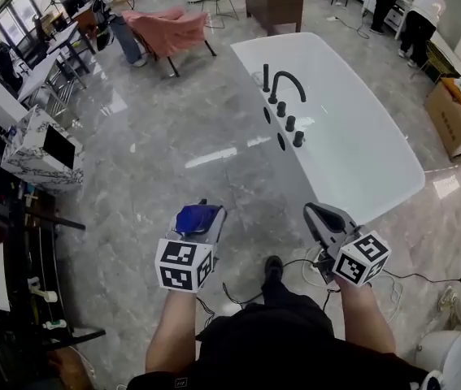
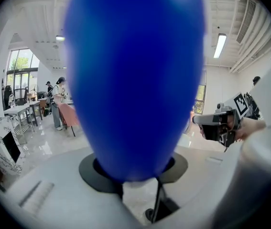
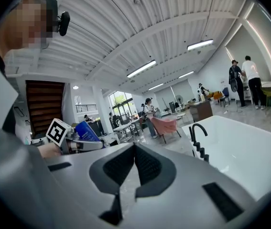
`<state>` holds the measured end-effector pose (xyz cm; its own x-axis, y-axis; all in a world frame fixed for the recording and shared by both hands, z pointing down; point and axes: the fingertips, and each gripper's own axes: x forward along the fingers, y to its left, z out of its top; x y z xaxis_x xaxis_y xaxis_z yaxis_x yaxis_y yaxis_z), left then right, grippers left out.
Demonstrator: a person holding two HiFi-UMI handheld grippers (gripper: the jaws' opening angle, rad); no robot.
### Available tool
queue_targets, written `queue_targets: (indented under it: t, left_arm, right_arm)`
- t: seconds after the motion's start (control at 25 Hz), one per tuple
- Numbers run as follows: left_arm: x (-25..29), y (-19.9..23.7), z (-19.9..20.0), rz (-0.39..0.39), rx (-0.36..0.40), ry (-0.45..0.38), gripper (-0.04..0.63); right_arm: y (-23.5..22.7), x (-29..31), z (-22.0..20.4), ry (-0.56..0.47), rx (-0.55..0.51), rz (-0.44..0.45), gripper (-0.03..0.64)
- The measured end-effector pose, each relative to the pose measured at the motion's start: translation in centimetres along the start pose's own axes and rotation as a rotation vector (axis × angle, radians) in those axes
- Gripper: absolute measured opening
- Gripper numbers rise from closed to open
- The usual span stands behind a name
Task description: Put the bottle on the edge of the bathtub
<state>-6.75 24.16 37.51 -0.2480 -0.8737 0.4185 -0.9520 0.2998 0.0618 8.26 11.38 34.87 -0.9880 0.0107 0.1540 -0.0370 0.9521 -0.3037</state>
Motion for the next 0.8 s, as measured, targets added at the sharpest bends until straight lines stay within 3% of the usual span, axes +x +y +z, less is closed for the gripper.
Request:
queue_targets:
  t: [0.48, 0.8]
  left_arm:
    - [9.7, 0.0, 5.0, -0.003, 0.028, 0.034, 0.164]
    - [12.3, -0.7, 6.9, -0.024, 0.04, 0.021, 0.164]
  right_arm:
    - [-9.9, 3.9, 3.4, -0.014, 0.045, 0.017, 0.012]
    - [-12.4, 4.5, 4.7, -0.038, 0.049, 0.015, 0.012]
